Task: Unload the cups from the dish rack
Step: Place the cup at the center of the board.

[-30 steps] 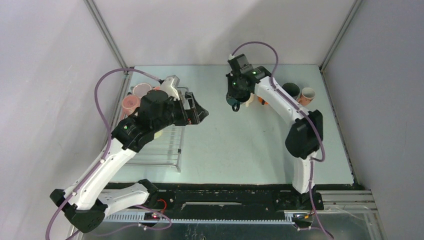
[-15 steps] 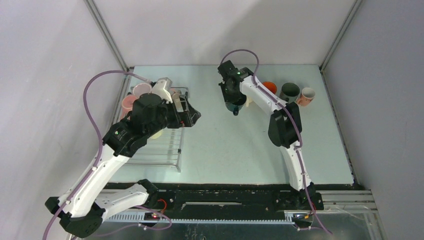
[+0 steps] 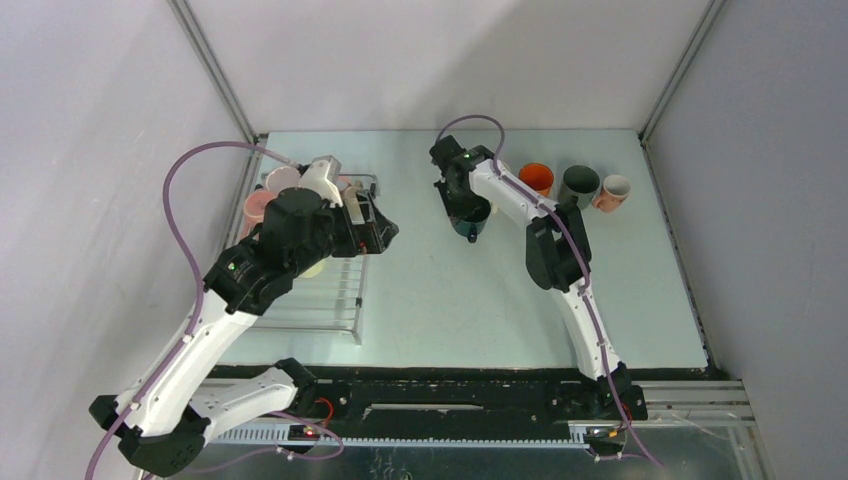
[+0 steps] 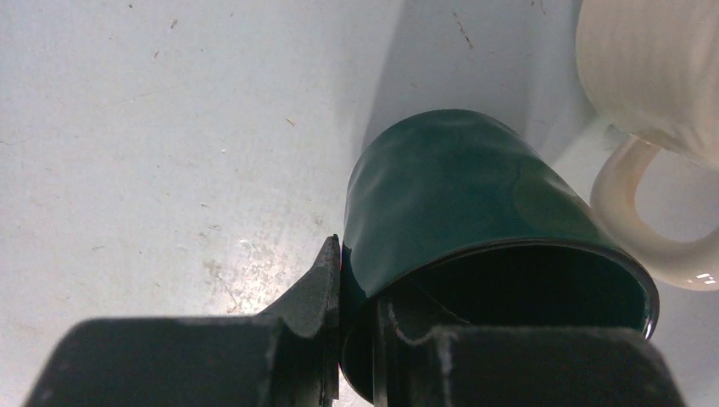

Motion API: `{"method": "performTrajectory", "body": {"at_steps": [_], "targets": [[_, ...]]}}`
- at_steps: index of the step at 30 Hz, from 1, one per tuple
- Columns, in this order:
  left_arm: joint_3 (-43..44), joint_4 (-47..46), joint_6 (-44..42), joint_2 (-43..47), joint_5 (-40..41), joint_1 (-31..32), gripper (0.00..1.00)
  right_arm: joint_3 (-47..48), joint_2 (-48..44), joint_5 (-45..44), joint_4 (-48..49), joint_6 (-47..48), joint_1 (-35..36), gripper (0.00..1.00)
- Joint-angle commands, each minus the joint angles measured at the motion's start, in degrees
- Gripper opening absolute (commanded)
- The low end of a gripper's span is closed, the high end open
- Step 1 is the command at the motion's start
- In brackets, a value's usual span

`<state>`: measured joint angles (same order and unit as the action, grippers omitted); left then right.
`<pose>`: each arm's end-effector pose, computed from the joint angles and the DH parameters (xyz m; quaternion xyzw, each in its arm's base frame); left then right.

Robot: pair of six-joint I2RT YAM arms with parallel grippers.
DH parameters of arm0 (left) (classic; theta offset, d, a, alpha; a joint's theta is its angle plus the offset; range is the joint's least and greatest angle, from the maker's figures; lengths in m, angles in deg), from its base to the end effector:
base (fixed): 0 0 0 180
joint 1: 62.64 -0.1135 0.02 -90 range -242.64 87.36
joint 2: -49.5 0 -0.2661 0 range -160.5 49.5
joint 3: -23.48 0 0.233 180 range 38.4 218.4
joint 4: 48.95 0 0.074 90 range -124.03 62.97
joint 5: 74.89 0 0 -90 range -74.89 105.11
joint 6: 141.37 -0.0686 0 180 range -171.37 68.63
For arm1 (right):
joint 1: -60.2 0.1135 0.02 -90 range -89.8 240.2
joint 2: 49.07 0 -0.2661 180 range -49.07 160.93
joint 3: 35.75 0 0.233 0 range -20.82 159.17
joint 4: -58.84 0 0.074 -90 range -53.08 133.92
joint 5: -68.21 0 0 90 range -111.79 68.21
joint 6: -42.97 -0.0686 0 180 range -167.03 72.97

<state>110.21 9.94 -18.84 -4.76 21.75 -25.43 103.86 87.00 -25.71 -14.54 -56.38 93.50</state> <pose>0.1549 -0.1076 0.3913 0.0042 0.8491 -0.2603 0.4596 0.4149 0.2669 0.1788 -0.1983 0.9638 0.0322 0.1752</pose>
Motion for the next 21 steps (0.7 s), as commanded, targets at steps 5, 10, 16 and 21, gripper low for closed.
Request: {"method": "performTrajectory", "body": {"at_steps": [5, 10, 16, 21], "targets": [[-0.1, 0.1, 0.1, 1.5, 3.2, -0.4, 1.00, 4.0, 1.0, -1.8, 0.0, 1.6, 1.0, 0.09], [-1.1, 1.0, 1.8, 2.1, 6.3, -0.6, 1.00, 5.3, 0.7, -1.6, -1.1, 1.6, 1.4, 0.31], [-1.4, 3.1, 5.1, 2.5, 11.3, -1.0, 1.00, 6.0, -2.2, -0.4, -1.4, 1.5, 2.0, 0.63], [-1.7, 6.9, 9.7, 2.7, 18.3, -1.3, 1.00, 5.9, -6.1, -0.1, -1.9, 1.5, 2.3, 0.79]]}}
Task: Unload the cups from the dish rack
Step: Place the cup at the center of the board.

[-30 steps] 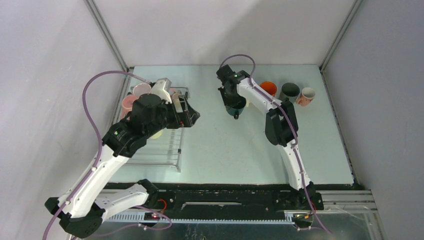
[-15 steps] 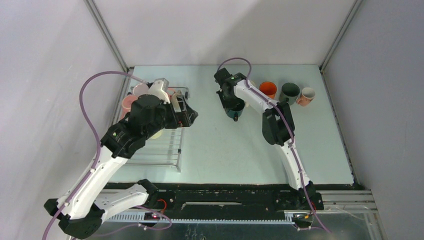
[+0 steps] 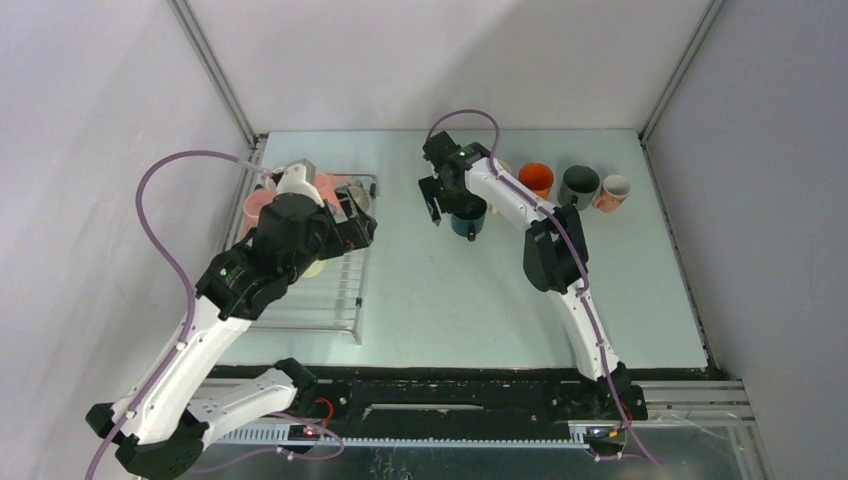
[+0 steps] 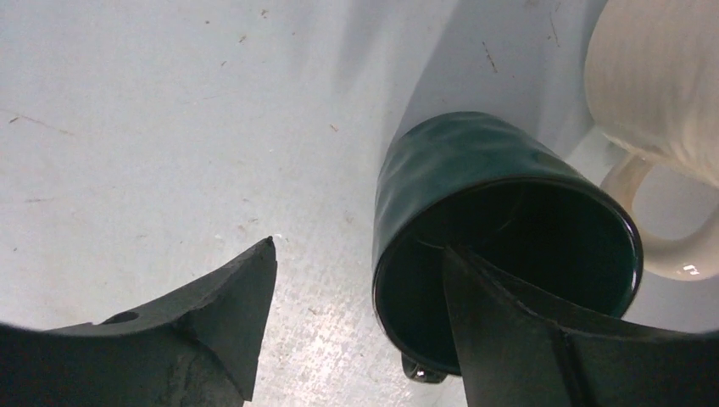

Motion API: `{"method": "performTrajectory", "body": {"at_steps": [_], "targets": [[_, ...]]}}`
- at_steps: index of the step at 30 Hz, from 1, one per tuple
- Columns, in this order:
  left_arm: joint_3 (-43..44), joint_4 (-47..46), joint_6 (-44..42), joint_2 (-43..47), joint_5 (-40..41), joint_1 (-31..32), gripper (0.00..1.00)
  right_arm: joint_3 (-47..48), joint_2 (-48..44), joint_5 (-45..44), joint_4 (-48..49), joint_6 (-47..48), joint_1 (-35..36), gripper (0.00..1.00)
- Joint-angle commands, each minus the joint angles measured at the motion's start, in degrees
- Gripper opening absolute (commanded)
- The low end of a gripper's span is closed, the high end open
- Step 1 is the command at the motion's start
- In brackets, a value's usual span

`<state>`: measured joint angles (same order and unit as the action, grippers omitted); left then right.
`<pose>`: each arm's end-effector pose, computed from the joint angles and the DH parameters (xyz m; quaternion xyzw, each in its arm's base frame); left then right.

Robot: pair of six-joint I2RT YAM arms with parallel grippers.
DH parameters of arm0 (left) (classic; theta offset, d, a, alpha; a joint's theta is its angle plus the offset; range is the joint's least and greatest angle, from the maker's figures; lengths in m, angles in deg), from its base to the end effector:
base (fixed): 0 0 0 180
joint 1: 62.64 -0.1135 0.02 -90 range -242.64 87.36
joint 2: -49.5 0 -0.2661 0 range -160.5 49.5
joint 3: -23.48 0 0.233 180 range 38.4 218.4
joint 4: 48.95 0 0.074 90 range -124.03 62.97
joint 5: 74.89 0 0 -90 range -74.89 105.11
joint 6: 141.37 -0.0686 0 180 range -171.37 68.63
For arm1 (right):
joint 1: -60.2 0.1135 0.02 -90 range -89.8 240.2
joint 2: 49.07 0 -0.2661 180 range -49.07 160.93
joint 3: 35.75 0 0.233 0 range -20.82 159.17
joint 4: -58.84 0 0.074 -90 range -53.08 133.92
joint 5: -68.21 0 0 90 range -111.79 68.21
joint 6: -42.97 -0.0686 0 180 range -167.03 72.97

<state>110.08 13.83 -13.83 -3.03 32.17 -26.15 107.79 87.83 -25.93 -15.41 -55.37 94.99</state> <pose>0.1515 -0.0870 0.3882 -0.0834 0.8501 -0.2016 0.4793 0.4134 0.2812 0.1906 -0.2174 0.9559 0.0384 0.1935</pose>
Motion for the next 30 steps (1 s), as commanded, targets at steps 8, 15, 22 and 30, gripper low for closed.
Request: {"method": "performTrajectory", "body": {"at_steps": [8, 15, 22, 30], "targets": [[-3.5, 8.8, 9.4, -1.3, 15.3, -6.0, 1.00, -3.7, -18.4, 1.4, 0.7, -2.2, 0.9, 1.00], [-8.1, 7.1, 18.4, -3.4, 16.5, -9.7, 1.00, -14.1, -29.9, 2.3, 5.6, -5.1, 1.6, 1.00], [-4.8, 11.6, 42.0, -12.9, 21.0, -9.7, 1.00, -26.4, -41.3, -1.4, 9.4, -10.1, 1.6, 1.00], [4.5, 18.8, 58.3, -30.8, 23.3, -9.7, 1.00, -40.7, -54.8, -1.8, 13.0, -13.5, 2.0, 1.00]]}}
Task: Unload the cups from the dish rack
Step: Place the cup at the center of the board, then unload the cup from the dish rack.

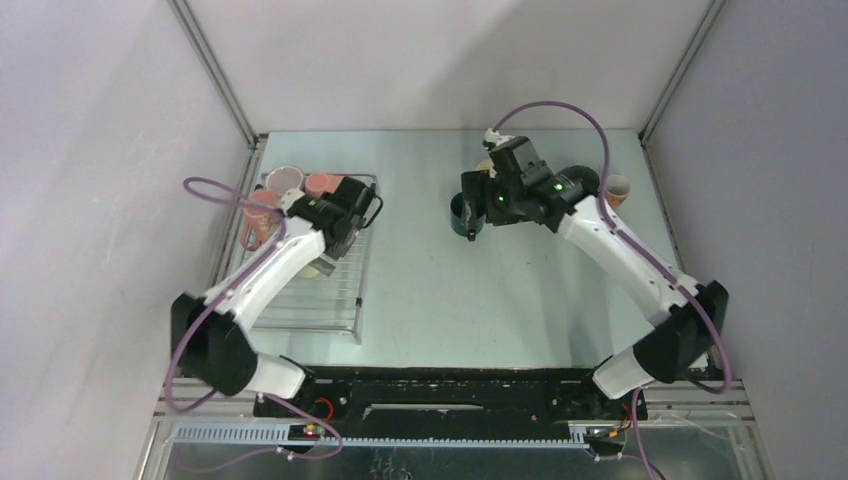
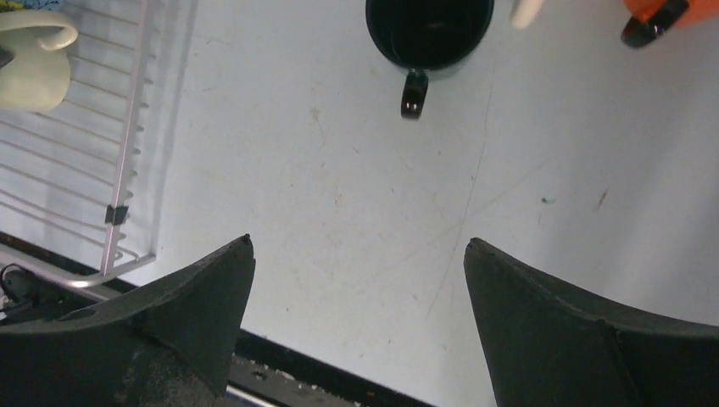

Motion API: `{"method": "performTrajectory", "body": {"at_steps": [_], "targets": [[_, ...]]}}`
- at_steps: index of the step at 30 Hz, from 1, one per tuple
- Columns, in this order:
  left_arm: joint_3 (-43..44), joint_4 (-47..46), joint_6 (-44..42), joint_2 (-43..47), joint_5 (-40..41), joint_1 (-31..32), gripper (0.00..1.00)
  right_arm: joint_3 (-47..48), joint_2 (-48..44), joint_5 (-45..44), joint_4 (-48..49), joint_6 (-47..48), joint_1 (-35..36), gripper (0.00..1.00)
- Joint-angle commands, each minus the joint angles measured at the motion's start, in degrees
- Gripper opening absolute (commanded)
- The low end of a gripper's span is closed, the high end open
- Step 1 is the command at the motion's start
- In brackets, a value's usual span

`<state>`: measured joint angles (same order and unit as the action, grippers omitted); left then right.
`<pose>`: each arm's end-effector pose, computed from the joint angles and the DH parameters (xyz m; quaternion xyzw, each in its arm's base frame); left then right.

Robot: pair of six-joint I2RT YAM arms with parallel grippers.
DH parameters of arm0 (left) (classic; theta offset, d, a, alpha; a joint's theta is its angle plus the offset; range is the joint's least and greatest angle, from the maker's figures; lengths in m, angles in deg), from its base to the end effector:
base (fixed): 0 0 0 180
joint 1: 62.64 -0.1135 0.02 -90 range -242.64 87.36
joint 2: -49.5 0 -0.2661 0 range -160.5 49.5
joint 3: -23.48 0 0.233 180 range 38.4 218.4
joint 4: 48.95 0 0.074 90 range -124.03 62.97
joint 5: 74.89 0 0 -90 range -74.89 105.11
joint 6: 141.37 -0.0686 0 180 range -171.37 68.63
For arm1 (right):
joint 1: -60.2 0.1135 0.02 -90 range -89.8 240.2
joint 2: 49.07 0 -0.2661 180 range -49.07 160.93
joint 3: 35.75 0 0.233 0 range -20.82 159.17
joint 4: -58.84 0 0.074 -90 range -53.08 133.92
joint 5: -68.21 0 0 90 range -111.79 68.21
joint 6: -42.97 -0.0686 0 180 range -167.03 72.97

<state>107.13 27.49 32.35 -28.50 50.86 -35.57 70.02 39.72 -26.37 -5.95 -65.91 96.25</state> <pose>0.2312 -0.0732 0.2743 -0.4903 0.8017 0.0412 0.3393 0.2723 0.1914 0.3421 -0.1249 0.9239 0.1328 0.3363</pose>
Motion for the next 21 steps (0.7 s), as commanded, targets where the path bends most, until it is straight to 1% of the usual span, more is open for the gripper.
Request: {"method": "performTrajectory", "body": {"at_steps": [1, 6, 9, 21], "targets": [[8.7, 5.8, 13.5, -6.9, 5.2, -0.3, 1.00, -3.7, -7.6, -1.4, 3.4, -2.8, 0.8, 1.00], [13.2, 10.1, 20.2, -13.5, 8.7, -0.8, 1.00, -7.0, -11.2, -1.7, 3.1, -2.0, 1.2, 1.00], [13.9, 10.8, 21.9, -15.8, 9.2, -2.1, 1.00, -8.4, -12.2, -1.5, 3.0, -1.6, 1.2, 1.00], [12.8, 10.2, 21.7, -20.7, 10.5, -6.5, 1.00, -10.9, -13.0, 0.2, 4.2, -1.0, 1.6, 1.00]]}}
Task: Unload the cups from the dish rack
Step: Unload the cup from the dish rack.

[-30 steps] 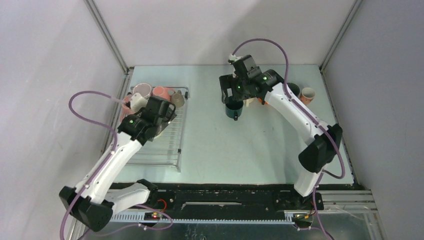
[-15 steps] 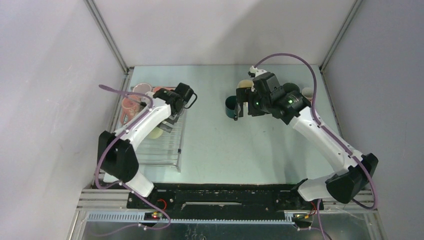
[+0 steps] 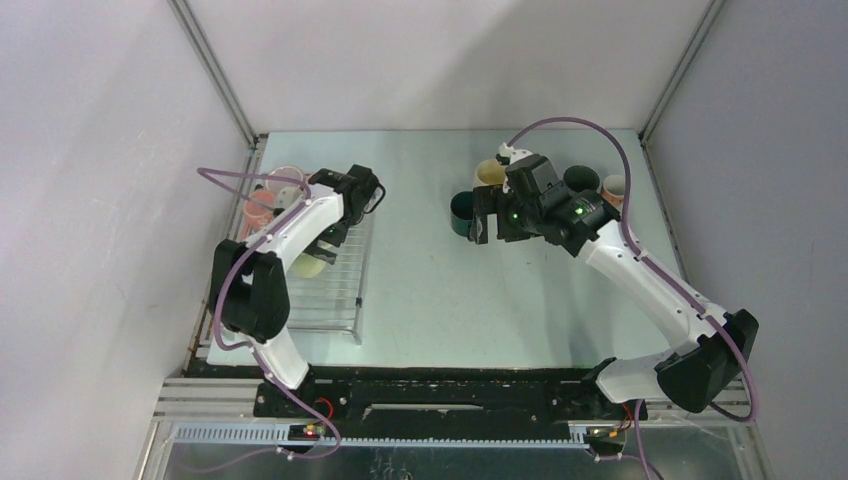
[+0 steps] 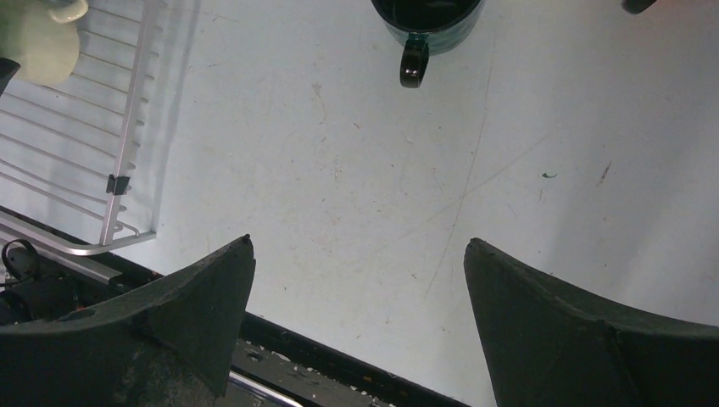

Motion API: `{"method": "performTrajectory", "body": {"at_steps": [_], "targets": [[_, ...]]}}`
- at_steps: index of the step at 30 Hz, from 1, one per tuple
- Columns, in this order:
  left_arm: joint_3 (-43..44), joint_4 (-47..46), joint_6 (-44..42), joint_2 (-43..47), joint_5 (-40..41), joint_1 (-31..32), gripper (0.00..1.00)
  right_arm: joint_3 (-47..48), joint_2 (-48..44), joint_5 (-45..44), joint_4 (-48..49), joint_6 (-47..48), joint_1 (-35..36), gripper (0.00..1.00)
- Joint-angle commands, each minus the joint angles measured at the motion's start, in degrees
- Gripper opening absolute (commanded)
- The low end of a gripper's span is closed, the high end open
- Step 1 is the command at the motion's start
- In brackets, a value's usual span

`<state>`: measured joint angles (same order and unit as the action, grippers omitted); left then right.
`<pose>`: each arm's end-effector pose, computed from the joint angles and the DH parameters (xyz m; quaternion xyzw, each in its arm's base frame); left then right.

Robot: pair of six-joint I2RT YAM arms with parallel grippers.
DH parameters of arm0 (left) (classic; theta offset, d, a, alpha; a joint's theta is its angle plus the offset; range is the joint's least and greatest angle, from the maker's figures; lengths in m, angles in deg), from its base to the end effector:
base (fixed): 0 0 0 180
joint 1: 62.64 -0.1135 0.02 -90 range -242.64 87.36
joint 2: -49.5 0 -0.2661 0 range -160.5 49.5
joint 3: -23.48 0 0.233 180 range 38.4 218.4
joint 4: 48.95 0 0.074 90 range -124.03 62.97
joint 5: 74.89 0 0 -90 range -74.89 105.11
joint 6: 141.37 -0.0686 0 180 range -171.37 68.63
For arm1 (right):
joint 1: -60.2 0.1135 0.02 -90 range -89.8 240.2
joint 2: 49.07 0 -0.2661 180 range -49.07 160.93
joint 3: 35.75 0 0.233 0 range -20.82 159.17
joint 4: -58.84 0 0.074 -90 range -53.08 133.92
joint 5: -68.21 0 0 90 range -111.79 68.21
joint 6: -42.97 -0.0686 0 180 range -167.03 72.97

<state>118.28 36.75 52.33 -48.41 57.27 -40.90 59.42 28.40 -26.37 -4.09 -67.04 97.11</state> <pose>0.2882 -0.0653 0.2396 -0.6147 0.7019 0.1562 0.3241 0.2308 0.1665 0.3430 -0.1207 0.9161 0.1489 0.3521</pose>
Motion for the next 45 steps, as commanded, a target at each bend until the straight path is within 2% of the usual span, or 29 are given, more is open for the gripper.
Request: {"method": "performTrajectory", "body": {"at_steps": [1, 6, 14, 34, 37, 41, 45], "targets": [[1.6, 0.9, 1.6, -1.1, 4.1, -1.5, 1.00, -0.6, -1.6, 0.4, 2.4, 0.1, 0.7, 1.00], [0.7, 0.5, 1.2, -1.6, 3.9, -2.6, 0.99, -1.2, -1.2, 1.1, 3.0, 0.2, 0.8, 1.00], [-2.5, 0.4, 0.5, -0.7, 3.8, -3.4, 0.92, -2.0, -0.5, 1.7, 3.8, 0.1, 0.8, 1.00], [-14.8, 0.9, -1.0, 12.6, 5.8, -4.6, 0.79, -3.4, -0.4, 2.1, 4.8, -0.7, 0.9, 1.00], [-13.8, -0.1, -1.7, 12.7, 4.8, -4.6, 0.79, -3.6, -0.1, 2.3, 5.2, -0.7, 0.9, 1.00], [-10.2, -0.1, -1.7, 10.5, 3.6, -4.6, 0.88, -3.6, 0.1, 2.1, 5.3, -0.7, 1.0, 1.00], [-6.6, -0.1, -1.6, 7.4, 2.3, -4.6, 0.89, -3.6, 0.4, 1.6, 5.0, -0.8, 1.0, 1.00]]}}
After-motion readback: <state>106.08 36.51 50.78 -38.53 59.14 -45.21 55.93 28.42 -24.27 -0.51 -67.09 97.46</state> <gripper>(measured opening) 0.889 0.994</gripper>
